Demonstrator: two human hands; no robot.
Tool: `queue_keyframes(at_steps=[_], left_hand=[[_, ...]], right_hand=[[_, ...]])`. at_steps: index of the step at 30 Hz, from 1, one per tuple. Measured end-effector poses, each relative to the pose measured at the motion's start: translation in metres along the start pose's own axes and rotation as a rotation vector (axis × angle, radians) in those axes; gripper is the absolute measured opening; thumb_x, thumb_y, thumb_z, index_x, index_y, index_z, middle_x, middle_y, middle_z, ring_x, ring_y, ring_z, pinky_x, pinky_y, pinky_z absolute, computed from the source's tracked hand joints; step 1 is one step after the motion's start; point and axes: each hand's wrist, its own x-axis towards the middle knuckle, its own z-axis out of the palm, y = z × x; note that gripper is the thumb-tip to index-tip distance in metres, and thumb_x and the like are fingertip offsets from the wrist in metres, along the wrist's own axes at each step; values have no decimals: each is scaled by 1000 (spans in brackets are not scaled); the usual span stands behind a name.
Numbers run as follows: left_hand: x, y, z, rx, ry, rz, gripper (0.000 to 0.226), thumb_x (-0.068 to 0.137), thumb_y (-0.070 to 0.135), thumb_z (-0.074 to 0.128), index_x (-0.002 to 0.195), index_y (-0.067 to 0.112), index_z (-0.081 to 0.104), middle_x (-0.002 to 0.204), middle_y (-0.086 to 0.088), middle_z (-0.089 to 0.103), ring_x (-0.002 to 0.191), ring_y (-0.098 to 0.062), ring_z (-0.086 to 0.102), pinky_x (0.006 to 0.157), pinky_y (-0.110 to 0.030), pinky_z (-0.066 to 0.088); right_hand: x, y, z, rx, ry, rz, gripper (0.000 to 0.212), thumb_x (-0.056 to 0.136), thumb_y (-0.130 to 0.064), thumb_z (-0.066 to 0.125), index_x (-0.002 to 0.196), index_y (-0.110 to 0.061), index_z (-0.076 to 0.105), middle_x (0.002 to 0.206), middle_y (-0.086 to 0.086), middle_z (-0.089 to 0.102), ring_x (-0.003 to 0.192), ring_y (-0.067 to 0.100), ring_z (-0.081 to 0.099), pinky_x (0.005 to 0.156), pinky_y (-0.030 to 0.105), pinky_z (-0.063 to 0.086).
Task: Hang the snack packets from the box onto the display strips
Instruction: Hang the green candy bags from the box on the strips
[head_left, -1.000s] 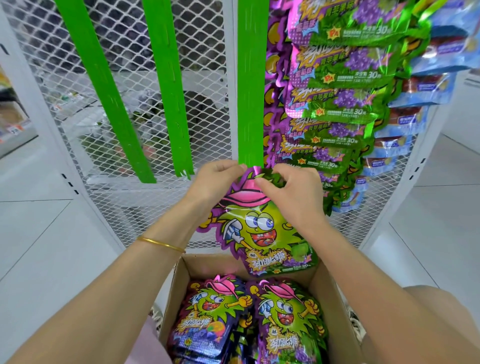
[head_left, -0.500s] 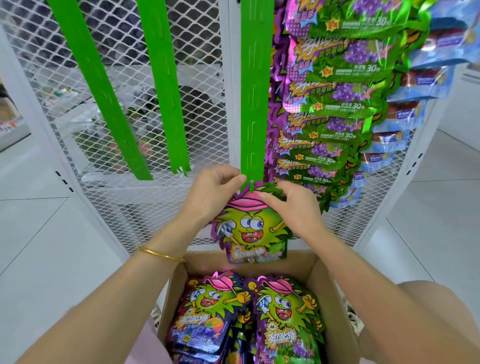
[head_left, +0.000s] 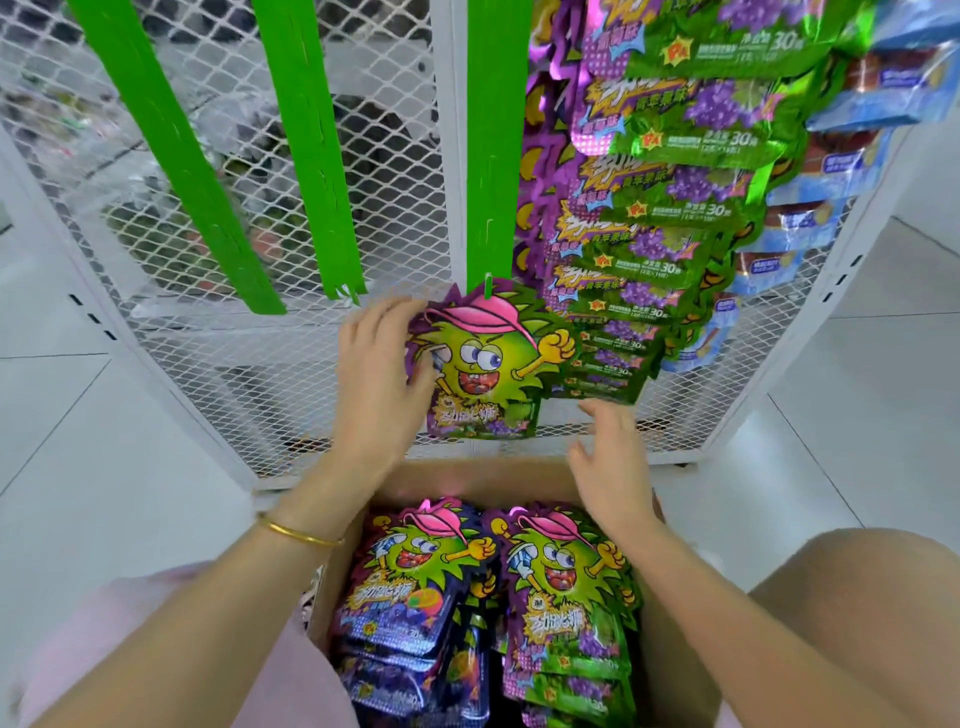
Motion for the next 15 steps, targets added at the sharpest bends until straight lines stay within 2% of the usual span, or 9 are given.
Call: queue_keyframes(at_steps=[4, 9, 11, 13, 15], left_hand=[[-33, -3, 10, -45, -101, 9, 42, 75, 9, 52, 116, 13, 58, 120, -5, 58, 114, -19, 44, 96, -19, 22], [-44, -9, 28, -112, -348, -138, 35, 82, 4, 57, 117, 12, 59, 123, -5, 58, 120, -21, 45, 103, -28, 24], [-46, -14, 33, -123, -428, -176, 34, 82, 5, 58, 116, 11, 60, 124, -7, 58, 121, -23, 47, 107, -37, 30], [-48, -17, 37, -125, -487, -217, 33, 82, 9, 58, 115, 12, 61, 123, -9, 58, 120, -25, 47, 105, -46, 34], [-50, -20, 40, -118, -517, -229, 33, 80, 13, 56, 113, 12, 62, 121, -8, 60, 119, -24, 49, 104, -45, 34]], right_hand=[[-14, 36, 31, -34, -253, 158, 37, 90, -9, 52, 126, -11, 49, 122, 8, 52, 109, 25, 56, 89, 36, 47], [-24, 73, 60, -134, -500, 242, 38, 88, -8, 55, 126, -9, 49, 126, 12, 52, 109, 27, 57, 95, 38, 46], [-23, 86, 68, -165, -566, 257, 40, 86, -6, 56, 125, -8, 49, 126, 15, 53, 112, 30, 55, 96, 38, 45], [-21, 95, 74, -184, -592, 272, 40, 84, -5, 58, 124, -8, 50, 125, 15, 55, 115, 30, 54, 96, 38, 44], [-19, 103, 78, -169, -614, 293, 41, 83, -5, 59, 124, -7, 51, 126, 14, 57, 116, 30, 53, 97, 38, 44]])
